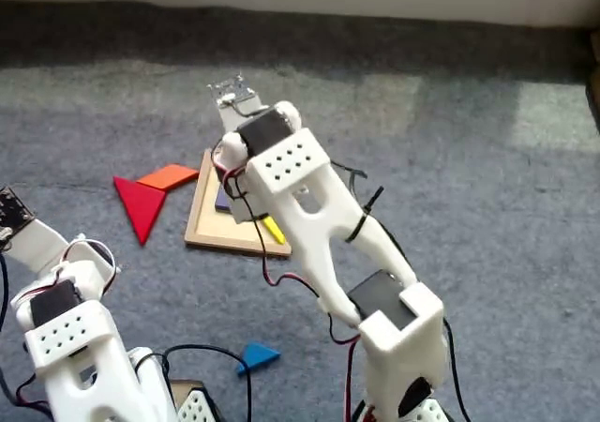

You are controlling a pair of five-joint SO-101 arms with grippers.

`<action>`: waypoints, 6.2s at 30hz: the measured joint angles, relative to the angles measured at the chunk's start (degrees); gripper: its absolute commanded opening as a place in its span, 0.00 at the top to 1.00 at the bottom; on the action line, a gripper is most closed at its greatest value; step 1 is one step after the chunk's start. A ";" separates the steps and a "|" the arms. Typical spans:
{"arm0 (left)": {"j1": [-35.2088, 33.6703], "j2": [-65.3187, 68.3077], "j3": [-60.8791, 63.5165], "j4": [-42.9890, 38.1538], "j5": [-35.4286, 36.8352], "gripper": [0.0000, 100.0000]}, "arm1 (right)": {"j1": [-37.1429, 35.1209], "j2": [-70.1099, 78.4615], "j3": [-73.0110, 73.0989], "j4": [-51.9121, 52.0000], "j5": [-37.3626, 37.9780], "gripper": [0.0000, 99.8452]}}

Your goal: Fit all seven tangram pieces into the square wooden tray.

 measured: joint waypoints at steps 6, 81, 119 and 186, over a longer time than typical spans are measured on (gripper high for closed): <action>0.00 0.00 0.00 0.00 0.00 1.00 | -1.23 -6.86 25.67 -21.98 -2.11 0.99; 0.26 0.00 0.00 -0.18 0.00 1.00 | 21.45 -46.24 81.76 -40.88 10.11 0.99; 0.26 0.00 0.00 -0.18 0.00 1.00 | 0.09 -17.05 48.79 -37.27 12.92 0.81; 0.26 0.00 0.00 -0.18 0.00 1.00 | 0.00 -1.23 42.29 -34.55 19.08 1.00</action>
